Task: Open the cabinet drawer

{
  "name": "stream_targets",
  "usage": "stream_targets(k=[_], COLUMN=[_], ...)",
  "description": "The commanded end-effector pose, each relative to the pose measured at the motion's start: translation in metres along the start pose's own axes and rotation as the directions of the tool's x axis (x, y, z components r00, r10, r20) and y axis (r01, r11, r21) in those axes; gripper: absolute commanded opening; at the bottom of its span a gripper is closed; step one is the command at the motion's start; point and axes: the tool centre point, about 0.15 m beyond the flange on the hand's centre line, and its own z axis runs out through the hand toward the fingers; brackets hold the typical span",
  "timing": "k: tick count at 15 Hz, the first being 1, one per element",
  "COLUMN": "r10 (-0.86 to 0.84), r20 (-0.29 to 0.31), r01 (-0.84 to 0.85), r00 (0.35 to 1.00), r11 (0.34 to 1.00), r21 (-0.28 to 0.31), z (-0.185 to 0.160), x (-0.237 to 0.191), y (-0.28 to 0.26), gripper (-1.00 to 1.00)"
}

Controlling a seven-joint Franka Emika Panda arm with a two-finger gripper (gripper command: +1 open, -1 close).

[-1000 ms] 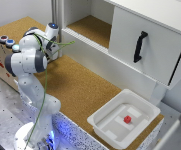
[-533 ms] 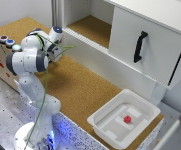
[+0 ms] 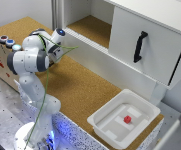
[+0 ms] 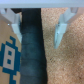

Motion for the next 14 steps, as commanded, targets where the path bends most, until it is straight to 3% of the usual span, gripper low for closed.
stream_targets(k=[1,14], r10=[-0.002,0.025], r20=[-0.034,-0.032], r01=[0.004,-0.025], r00=[0.999,0.999], r11=[0.999,1.000], r21=[0.045,0.009], z=[-0.007,-0.025], x=[0.002,-0.012], y=[0.015,0.070], gripper=[-1.00,-1.00])
